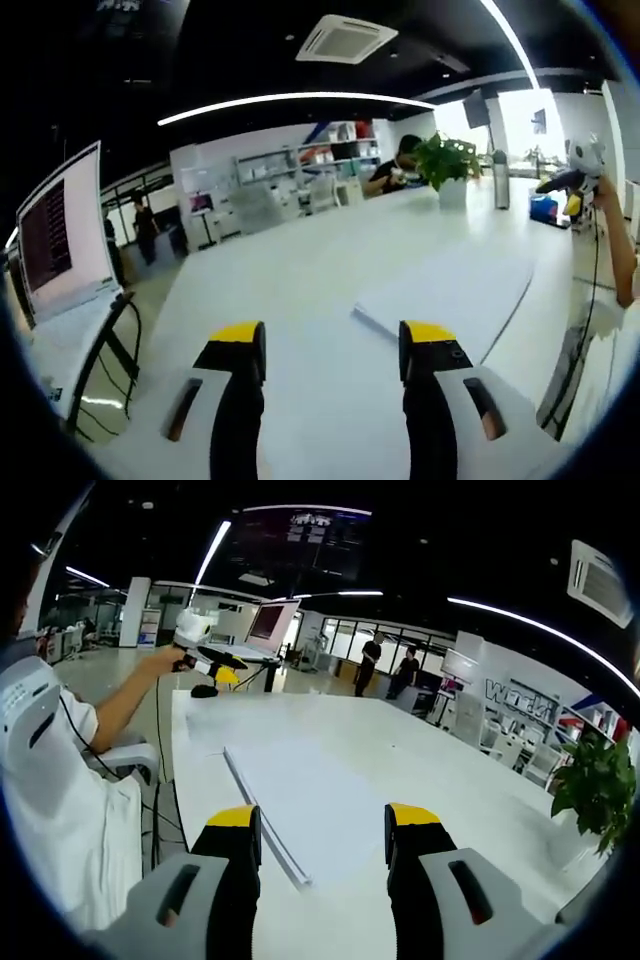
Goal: Grasp the top corner of one sheet in the document stack and pull a single sheet out from the document stack, separating that one sheet from the rest and lifting it clear until the single sheet is fully removed from the stack
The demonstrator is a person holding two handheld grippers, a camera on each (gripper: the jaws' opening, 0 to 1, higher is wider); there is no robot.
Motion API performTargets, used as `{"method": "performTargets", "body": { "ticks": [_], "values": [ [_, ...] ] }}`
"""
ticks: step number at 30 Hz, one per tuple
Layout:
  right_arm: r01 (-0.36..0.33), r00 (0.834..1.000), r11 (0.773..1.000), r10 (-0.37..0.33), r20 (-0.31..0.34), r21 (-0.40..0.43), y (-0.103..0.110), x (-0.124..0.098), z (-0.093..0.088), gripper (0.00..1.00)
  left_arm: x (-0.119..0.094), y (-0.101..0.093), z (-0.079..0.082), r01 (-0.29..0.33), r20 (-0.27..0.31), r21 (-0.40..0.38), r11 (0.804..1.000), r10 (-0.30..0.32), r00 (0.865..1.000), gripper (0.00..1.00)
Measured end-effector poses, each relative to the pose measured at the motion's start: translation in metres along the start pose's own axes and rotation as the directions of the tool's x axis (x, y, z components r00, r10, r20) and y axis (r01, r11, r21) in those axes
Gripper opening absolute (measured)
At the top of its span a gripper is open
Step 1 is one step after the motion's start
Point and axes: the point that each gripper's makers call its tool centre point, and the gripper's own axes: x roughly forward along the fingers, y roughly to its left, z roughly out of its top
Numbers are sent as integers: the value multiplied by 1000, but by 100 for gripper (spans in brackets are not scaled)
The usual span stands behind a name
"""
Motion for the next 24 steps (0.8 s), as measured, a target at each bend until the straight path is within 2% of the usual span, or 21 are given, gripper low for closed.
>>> {"method": "performTargets", "body": {
  "ticks": [7,14,19,24],
  "values": [
    [10,1000,1000,-10,11,5,-2,-4,2,49,-8,-12,15,21,54,13,1000,-22,998,54],
    [12,1000,1000,-12,16,4,-2,-5,3,49,-11,-40,19,90,84,34,995,-92,992,54],
    [19,1000,1000,-19,23,9,-3,-7,5,49,-12,-55,23,137,112,23,990,-138,984,54],
    [16,1000,1000,-17,21,6,-3,-6,4,49,-10,-63,22,159,114,25,987,-160,980,54]
  ]
}}
